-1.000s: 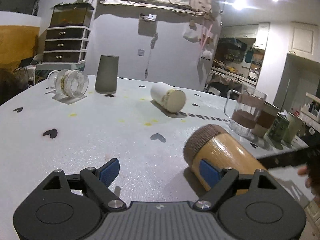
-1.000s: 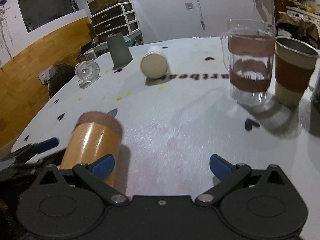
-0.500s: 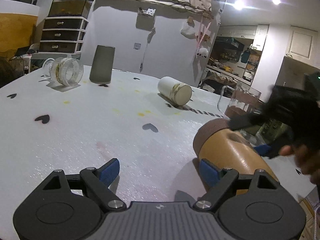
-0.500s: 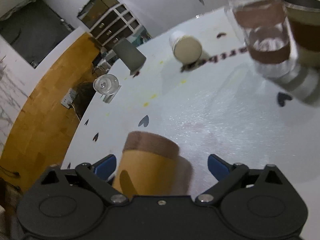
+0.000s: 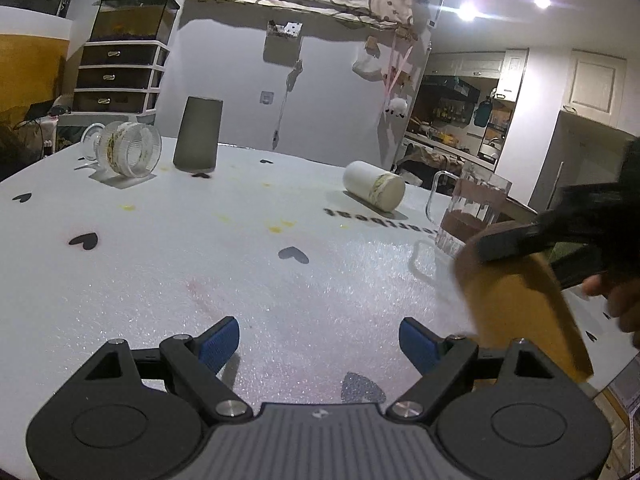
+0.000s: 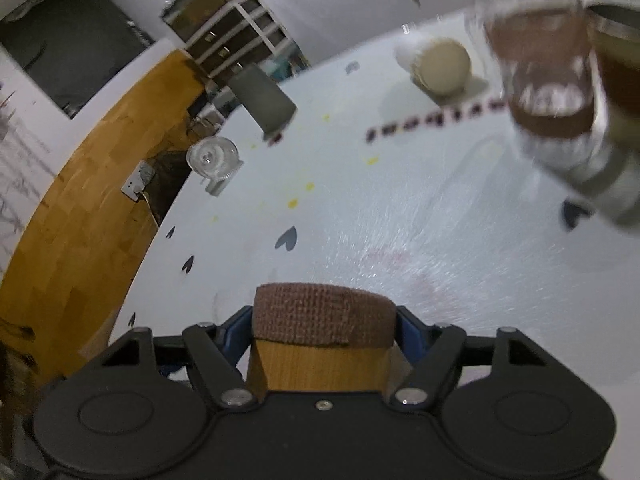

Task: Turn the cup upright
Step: 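Turn the cup opening up with the right gripper and carry it to the cup row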

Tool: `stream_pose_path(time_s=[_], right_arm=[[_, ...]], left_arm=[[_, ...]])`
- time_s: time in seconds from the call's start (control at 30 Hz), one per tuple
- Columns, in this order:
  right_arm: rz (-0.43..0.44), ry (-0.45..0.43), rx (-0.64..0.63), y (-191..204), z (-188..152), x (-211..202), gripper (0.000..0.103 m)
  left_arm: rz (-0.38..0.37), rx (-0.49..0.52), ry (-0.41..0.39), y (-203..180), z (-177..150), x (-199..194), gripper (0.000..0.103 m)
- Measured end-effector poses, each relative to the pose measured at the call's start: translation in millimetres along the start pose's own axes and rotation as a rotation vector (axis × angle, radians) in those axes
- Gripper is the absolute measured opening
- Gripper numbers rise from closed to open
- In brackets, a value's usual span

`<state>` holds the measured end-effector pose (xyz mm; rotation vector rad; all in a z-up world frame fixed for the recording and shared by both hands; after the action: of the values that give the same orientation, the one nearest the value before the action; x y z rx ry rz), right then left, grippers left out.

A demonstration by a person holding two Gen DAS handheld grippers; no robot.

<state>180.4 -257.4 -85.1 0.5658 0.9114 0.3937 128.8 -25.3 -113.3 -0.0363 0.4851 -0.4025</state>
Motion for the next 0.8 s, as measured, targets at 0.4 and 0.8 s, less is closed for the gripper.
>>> stream_pose_path(time_s=[0.4,0.8], right_arm=[[-0.206,-0.458,-0.187,-35.5,11.3,-121.0,0.073],[-0.770,-0.748,-0.128,-155.0,69.1,-185.6,0.073]], left_arm=[[-0.001,0.030,-0.025,-12.8,5.6,-3.5,0.087],[-0.008,0.038,-0.021,-21.8,5.8,0.3,0.087]])
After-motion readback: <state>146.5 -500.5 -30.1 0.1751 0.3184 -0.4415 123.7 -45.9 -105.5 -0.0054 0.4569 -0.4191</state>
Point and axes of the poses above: each gripper's, at about its wrist camera, not at the fingertips, and x roughly the way its jaws point, y to its left, z to its top, the point moved 6 cm from there along x, roughly the way its jaws point, and after that the axes turned 7 degrees about x, right-handed, at the moved point
